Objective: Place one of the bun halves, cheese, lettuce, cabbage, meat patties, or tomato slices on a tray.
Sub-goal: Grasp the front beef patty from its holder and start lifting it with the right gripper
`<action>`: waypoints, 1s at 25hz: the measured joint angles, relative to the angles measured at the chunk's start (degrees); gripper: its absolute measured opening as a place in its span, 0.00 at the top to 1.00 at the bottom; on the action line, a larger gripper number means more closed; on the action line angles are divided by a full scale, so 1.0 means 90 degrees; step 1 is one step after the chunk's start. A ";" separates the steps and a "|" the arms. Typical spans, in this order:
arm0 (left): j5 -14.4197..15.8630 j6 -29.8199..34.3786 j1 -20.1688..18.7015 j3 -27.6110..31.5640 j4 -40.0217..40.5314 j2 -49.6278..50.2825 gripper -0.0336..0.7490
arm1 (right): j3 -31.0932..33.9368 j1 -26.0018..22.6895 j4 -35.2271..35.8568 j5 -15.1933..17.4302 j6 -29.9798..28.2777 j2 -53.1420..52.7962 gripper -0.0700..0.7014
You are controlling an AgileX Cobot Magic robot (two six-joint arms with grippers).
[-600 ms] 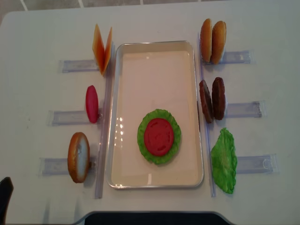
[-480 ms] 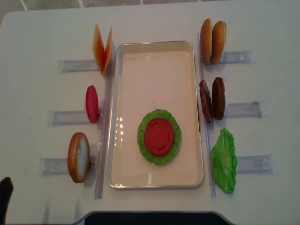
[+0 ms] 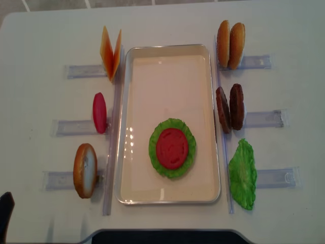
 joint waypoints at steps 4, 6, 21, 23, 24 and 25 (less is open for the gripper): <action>0.0000 0.0000 0.0000 0.0000 0.0000 0.0000 0.07 | -0.0042 0.0000 0.0020 0.0007 0.0000 0.0879 0.21; 0.0000 0.0000 0.0000 0.0000 0.0000 0.0000 0.07 | -0.0126 0.0000 0.0092 0.0022 0.0000 0.1473 0.21; 0.0000 0.0000 0.0000 0.0000 0.0000 0.0000 0.07 | -0.2628 0.0000 0.0793 0.0507 -0.0576 0.6738 0.21; 0.0000 0.0000 0.0000 0.0000 0.0000 0.0000 0.07 | -0.3069 0.0000 0.0817 0.0517 -0.0576 0.7258 0.21; 0.0000 0.0000 0.0000 0.0000 0.0000 0.0000 0.07 | -0.3229 0.0000 0.0817 0.0517 -0.0609 0.7468 0.21; 0.0000 0.0000 0.0000 0.0000 0.0000 0.0000 0.07 | -0.3435 0.0000 0.0817 0.0517 -0.0617 0.7730 0.21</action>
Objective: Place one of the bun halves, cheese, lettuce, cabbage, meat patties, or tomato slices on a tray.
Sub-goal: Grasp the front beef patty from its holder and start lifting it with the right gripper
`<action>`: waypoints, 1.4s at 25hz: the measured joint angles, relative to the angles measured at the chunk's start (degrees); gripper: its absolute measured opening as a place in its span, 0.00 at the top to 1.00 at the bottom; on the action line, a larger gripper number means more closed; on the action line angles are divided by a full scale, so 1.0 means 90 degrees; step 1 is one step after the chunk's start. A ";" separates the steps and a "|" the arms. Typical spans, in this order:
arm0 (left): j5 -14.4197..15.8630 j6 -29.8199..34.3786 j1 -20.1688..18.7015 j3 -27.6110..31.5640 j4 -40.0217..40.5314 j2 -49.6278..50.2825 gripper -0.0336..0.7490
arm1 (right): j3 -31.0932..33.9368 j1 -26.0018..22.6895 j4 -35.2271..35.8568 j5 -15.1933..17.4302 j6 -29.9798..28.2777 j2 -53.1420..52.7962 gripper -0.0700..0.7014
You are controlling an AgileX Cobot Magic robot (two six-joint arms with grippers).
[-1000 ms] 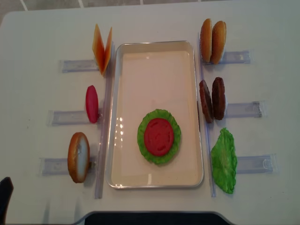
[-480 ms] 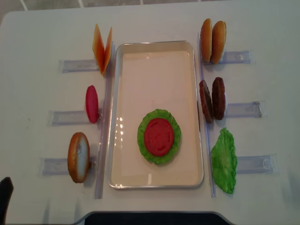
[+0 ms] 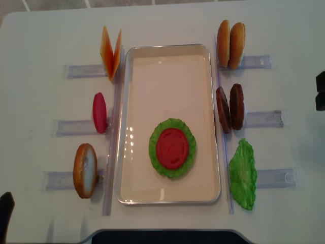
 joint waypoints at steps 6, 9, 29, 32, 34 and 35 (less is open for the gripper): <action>0.0000 0.0000 0.0000 0.0000 0.0000 0.0000 0.07 | -0.0795 0.0000 -0.0051 0.0005 -0.0022 0.0920 0.21; 0.0000 0.0000 0.0000 0.0000 0.0000 0.0000 0.07 | -0.1113 0.0000 -0.0161 0.0013 -0.0037 0.1262 0.21; 0.0000 0.0000 0.0000 0.0000 0.0000 0.0000 0.07 | -0.1697 0.1798 -0.0571 0.0020 0.2095 0.1707 0.21; 0.0000 0.0000 0.0000 0.0000 0.0000 0.0000 0.07 | -0.1734 0.2266 -0.0571 0.0020 0.2670 0.1707 0.21; 0.0000 0.0000 0.0000 0.0000 0.0000 0.0000 0.07 | -0.1746 0.2537 -0.0571 0.0020 0.3013 0.1714 0.21; 0.0000 0.0000 0.0000 0.0000 0.0000 0.0000 0.07 | -0.1754 0.2678 -0.0571 0.0020 0.3156 0.1714 0.21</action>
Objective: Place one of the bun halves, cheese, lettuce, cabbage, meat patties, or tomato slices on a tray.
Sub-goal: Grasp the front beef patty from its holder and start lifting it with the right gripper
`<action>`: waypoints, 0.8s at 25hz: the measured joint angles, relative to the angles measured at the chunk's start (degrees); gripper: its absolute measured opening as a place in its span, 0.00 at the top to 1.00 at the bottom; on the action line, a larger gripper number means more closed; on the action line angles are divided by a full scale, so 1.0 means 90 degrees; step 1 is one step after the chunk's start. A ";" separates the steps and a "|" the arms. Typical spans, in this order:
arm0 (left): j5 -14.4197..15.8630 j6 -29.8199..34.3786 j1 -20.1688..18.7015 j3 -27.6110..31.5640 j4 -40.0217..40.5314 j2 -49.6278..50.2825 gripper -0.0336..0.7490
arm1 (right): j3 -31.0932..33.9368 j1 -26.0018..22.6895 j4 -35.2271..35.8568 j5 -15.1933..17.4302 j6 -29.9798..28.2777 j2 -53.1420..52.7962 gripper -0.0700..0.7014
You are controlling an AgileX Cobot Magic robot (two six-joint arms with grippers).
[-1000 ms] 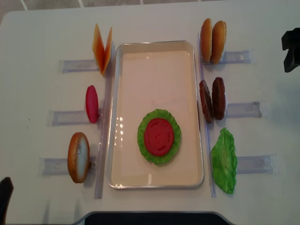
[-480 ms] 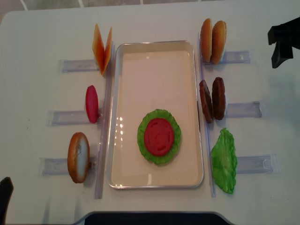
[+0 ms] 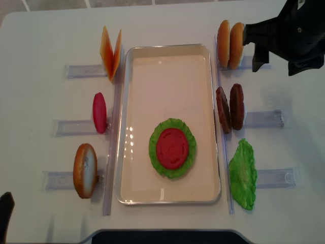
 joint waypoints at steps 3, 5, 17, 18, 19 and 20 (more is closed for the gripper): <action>0.0000 0.0000 0.0000 0.0000 0.0000 0.0000 0.07 | 0.0000 0.0366 0.0000 -0.0022 0.0307 0.0000 0.21; 0.0000 0.0000 0.0000 0.0000 0.0000 0.0000 0.07 | 0.0000 0.0590 0.0000 -0.0115 0.0432 0.0000 0.21; 0.0000 0.0000 0.0000 0.0000 0.0000 0.0000 0.07 | -0.0007 0.1336 0.0041 -0.0383 0.0703 0.0664 0.21; 0.0000 0.0000 0.0000 0.0000 0.0000 0.0000 0.07 | -0.0007 0.1369 0.0041 -0.0415 0.0696 0.0732 0.21; 0.0000 0.0000 0.0000 0.0000 0.0000 0.0000 0.07 | -0.0007 0.1409 0.0041 -0.0461 0.0690 0.0798 0.21; 0.0000 0.0000 0.0000 0.0000 0.0000 0.0000 0.07 | -0.0007 0.1444 0.0041 -0.0510 0.0690 0.0851 0.21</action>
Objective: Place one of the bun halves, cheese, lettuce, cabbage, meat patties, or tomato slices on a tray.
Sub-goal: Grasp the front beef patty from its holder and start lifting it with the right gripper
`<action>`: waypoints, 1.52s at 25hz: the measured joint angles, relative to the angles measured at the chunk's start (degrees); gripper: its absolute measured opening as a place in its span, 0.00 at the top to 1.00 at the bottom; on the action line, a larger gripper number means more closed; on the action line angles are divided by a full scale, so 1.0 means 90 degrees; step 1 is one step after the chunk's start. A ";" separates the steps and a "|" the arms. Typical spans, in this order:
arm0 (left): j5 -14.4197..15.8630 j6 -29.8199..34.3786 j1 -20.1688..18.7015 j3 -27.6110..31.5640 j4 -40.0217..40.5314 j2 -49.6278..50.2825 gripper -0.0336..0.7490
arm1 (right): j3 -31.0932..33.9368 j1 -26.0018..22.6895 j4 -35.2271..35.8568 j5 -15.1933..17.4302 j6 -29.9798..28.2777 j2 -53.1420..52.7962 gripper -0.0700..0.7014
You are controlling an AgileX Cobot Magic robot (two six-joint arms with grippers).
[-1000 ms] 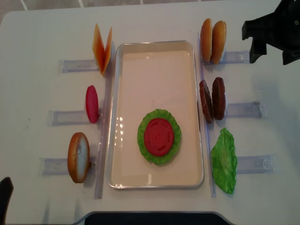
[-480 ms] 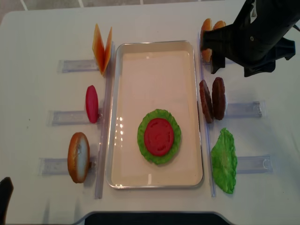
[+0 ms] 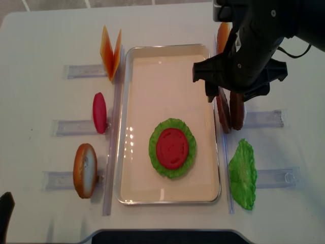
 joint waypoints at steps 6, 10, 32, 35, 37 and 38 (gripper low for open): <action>0.0000 0.0000 0.0000 0.0000 0.0000 0.0000 0.07 | -0.0001 0.0154 0.0000 -0.0252 -0.0018 0.0313 0.21; 0.0000 0.0000 0.0000 0.0000 0.0000 0.0000 0.07 | -0.0007 0.0174 -0.0041 -0.0404 -0.0025 0.0449 0.21; 0.0000 0.0000 0.0000 0.0000 0.0000 0.0000 0.07 | -0.0013 0.0224 -0.0670 -0.0612 -0.0223 0.1154 0.21; 0.0000 0.0000 0.0000 0.0000 0.0000 0.0000 0.07 | -0.0013 0.0224 -0.0771 -0.0612 -0.0235 0.1220 0.21; 0.0000 0.0000 0.0000 0.0000 0.0000 0.0000 0.07 | -0.0013 0.0224 -0.0858 -0.0617 -0.0235 0.1257 0.21; 0.0000 0.0000 0.0000 0.0000 0.0000 0.0000 0.07 | -0.0013 0.0224 -0.0909 -0.0617 -0.0235 0.1265 0.22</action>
